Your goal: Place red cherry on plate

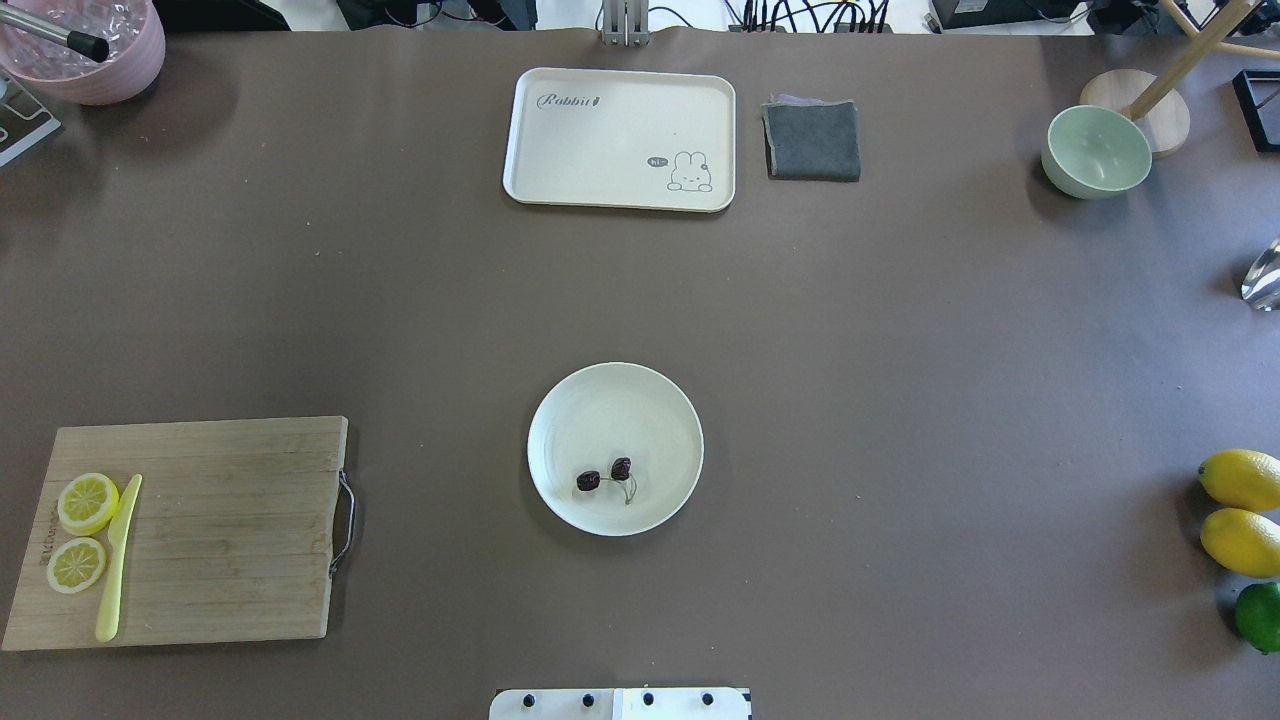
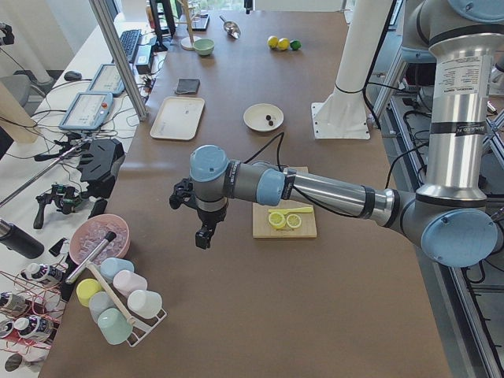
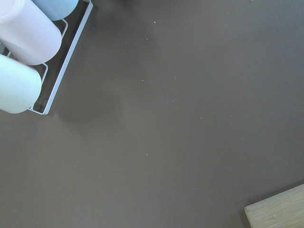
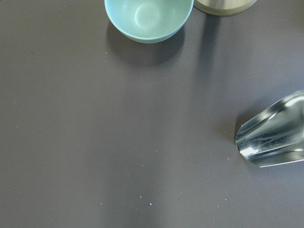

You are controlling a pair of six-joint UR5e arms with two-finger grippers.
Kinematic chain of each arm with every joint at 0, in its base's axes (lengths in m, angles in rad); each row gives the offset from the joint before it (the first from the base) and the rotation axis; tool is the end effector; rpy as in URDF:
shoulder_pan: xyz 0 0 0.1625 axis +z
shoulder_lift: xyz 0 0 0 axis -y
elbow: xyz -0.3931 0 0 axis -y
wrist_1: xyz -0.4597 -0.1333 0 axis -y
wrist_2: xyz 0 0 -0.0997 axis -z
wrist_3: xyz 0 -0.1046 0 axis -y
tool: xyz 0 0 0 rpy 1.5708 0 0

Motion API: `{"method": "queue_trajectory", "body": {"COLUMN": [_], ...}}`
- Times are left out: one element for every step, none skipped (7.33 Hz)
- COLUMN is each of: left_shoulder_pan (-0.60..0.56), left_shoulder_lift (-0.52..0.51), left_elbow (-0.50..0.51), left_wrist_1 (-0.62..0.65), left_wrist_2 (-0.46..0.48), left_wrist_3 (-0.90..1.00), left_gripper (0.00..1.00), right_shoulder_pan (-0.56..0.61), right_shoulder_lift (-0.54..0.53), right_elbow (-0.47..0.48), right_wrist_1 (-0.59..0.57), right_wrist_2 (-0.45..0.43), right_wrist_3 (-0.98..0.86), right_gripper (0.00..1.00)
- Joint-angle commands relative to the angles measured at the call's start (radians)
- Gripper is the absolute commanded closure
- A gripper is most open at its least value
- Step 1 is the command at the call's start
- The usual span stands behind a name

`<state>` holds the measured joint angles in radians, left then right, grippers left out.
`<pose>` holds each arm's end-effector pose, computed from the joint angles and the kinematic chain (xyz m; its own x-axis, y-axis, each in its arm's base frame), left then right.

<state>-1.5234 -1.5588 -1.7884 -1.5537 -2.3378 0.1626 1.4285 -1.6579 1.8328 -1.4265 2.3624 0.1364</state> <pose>-0.0342 -0.5596 0.5170 0.6961 0.3207 -0.6424 -0.1614 0.9417 0.2953 -0.0178 -0.5391 0.5126 0.6761 -0.1899 0.7119 0.0431 0.9748 0.2190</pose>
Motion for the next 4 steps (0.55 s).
{"method": "queue_trajectory", "body": {"left_shoulder_pan": [-0.001, -0.003, -0.003, -0.001], "left_shoulder_lift": [0.0, 0.003, 0.005, 0.009], "left_elbow": [0.004, 0.001, 0.006, 0.017], "left_wrist_1": [0.0, -0.002, -0.017, -0.052], "left_wrist_2": [0.0, 0.0, 0.0, 0.002], "left_wrist_3": [0.0, 0.002, 0.002, 0.0], "left_gripper": [0.02, 0.02, 0.02, 0.02], "right_shoulder_pan": [0.009, 0.01, 0.01, 0.01], "right_shoulder_lift": [0.003, 0.004, 0.006, 0.007], "right_elbow": [0.002, 0.0, 0.0, 0.0], "right_wrist_1": [0.0, 0.0, 0.0, 0.0], "right_wrist_2": [-0.002, -0.002, -0.002, -0.005], "right_wrist_3": [0.0, 0.0, 0.0, 0.0], "right_gripper": [0.0, 0.0, 0.0, 0.0]}}
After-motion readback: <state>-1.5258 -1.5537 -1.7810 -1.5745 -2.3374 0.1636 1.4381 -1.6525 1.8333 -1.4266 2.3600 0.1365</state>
